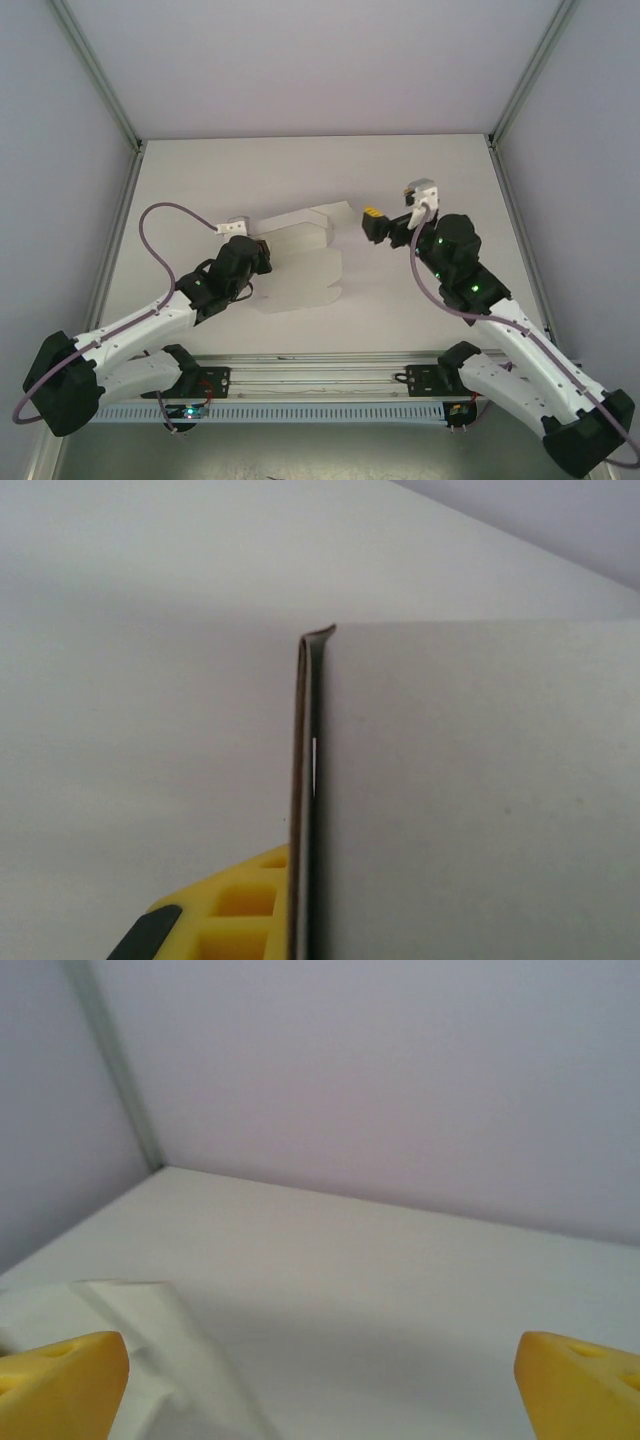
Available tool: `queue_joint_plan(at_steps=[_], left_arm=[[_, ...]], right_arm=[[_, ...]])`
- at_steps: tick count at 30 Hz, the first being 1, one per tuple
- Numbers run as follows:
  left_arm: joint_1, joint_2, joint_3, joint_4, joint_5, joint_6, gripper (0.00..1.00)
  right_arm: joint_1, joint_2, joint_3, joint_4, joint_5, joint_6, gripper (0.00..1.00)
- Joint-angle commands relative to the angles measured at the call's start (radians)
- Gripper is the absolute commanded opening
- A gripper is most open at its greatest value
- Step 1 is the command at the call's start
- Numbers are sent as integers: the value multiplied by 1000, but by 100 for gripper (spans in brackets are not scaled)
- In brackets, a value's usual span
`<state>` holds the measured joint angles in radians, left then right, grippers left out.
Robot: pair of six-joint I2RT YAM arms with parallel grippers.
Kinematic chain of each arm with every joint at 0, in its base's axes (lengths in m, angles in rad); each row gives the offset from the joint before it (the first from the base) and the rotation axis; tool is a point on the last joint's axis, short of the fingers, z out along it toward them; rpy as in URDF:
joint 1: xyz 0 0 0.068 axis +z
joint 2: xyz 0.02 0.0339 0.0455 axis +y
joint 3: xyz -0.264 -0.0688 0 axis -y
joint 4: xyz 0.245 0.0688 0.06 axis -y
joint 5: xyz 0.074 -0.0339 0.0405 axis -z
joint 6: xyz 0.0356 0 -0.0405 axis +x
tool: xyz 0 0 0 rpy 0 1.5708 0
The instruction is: Assemble paper box
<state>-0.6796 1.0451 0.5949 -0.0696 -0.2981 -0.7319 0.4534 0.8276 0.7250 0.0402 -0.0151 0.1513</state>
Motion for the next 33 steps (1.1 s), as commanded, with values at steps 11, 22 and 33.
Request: queue_joint_plan(at_steps=[11, 22, 33], left_arm=[[4, -2, 15, -19, 75, 83, 0], [4, 35, 40, -1, 81, 69, 0], [4, 55, 51, 8, 90, 63, 0]], right_arm=[[-250, 253, 54, 4, -529, 18, 98], [-174, 288, 41, -30, -677, -92, 87], [-117, 292, 32, -36, -750, -124, 78]])
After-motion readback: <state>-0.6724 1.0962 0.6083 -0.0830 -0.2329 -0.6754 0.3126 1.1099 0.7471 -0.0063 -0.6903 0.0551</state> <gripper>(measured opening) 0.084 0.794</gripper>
